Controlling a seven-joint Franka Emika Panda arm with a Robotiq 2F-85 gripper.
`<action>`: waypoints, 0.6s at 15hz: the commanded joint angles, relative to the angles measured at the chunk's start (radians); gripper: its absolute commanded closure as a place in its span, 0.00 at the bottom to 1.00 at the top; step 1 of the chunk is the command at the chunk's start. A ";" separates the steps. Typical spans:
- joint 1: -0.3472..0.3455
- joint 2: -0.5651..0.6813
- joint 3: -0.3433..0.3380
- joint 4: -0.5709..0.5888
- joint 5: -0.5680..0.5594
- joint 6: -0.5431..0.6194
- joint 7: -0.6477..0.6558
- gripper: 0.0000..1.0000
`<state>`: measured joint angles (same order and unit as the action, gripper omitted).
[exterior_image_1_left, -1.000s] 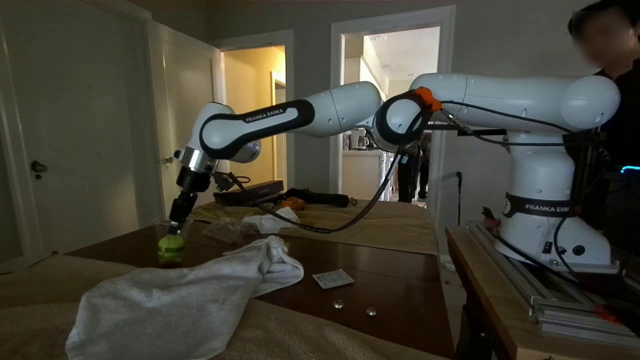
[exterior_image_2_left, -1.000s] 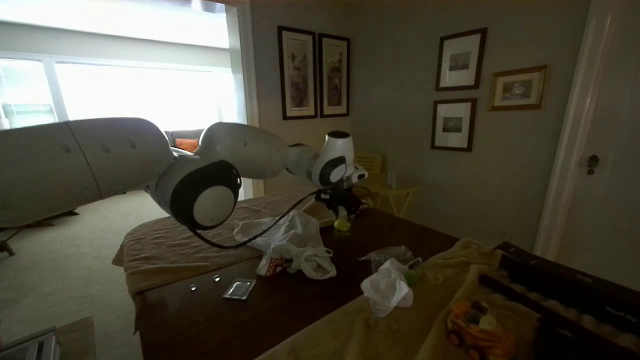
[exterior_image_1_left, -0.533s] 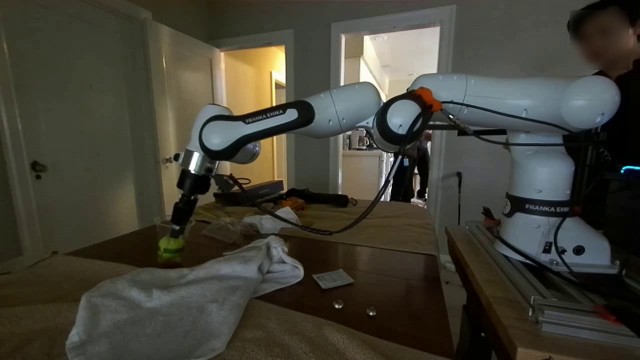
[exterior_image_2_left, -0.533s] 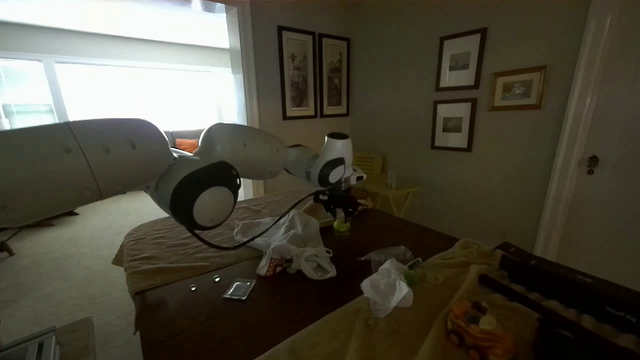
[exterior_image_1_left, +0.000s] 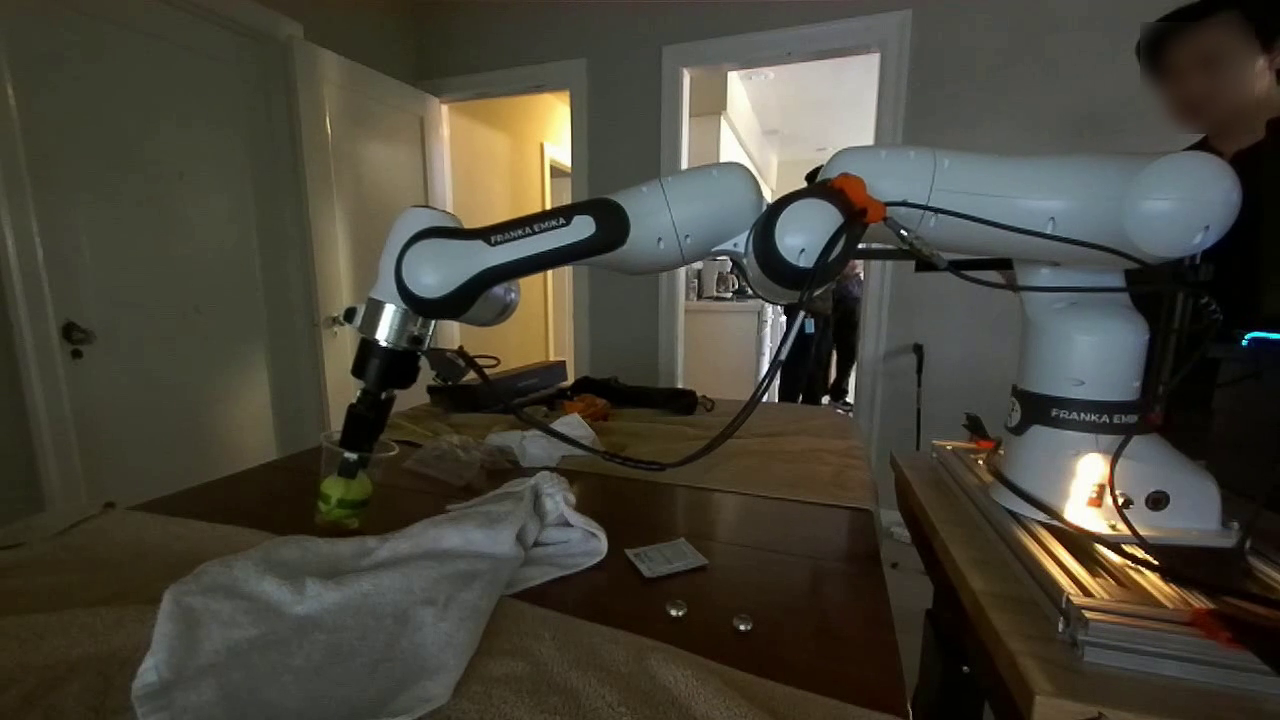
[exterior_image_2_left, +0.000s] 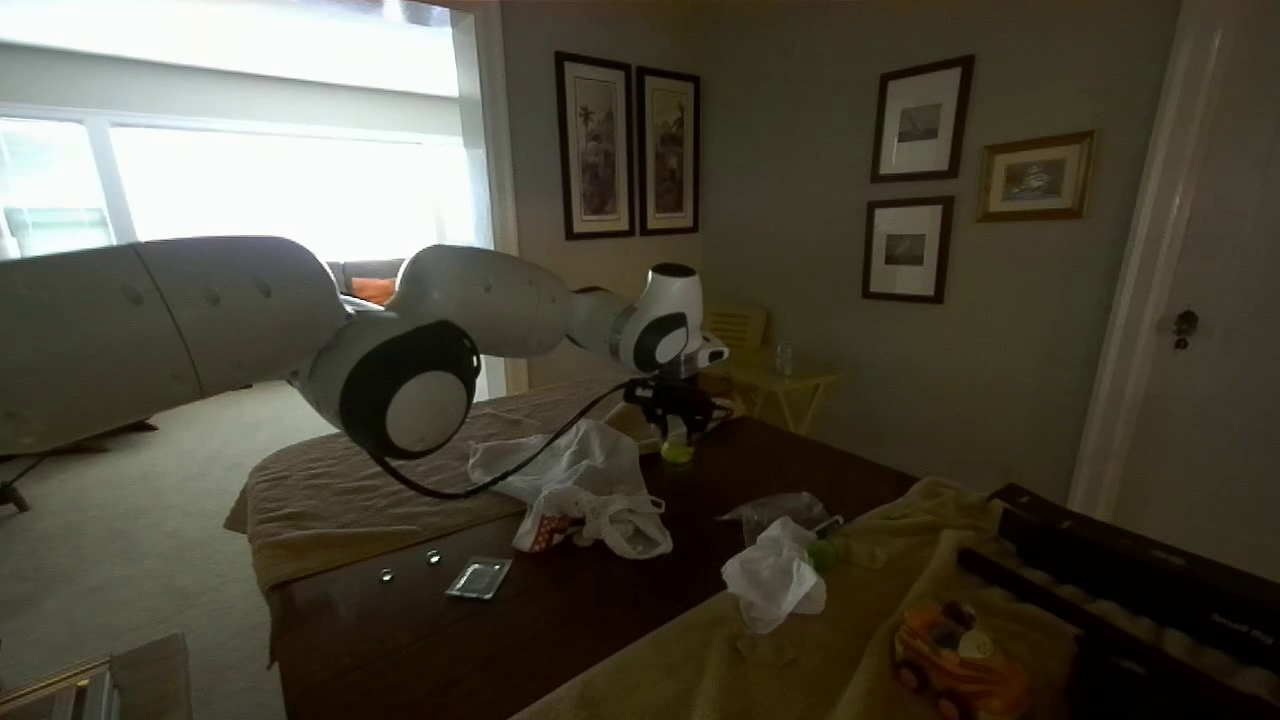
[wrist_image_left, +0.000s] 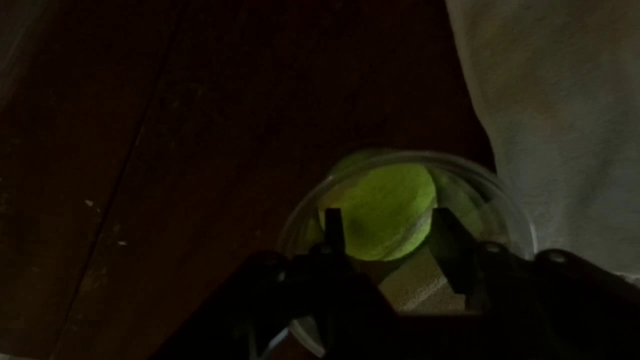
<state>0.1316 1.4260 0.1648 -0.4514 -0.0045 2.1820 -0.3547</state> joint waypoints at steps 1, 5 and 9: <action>-0.002 -0.027 -0.008 0.000 0.017 0.018 -0.012 0.82; 0.001 -0.051 -0.016 0.007 0.011 0.025 -0.020 1.00; -0.011 -0.073 -0.041 0.011 0.003 0.060 0.013 1.00</action>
<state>0.1298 1.3732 0.1498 -0.4399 -0.0046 2.2103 -0.3599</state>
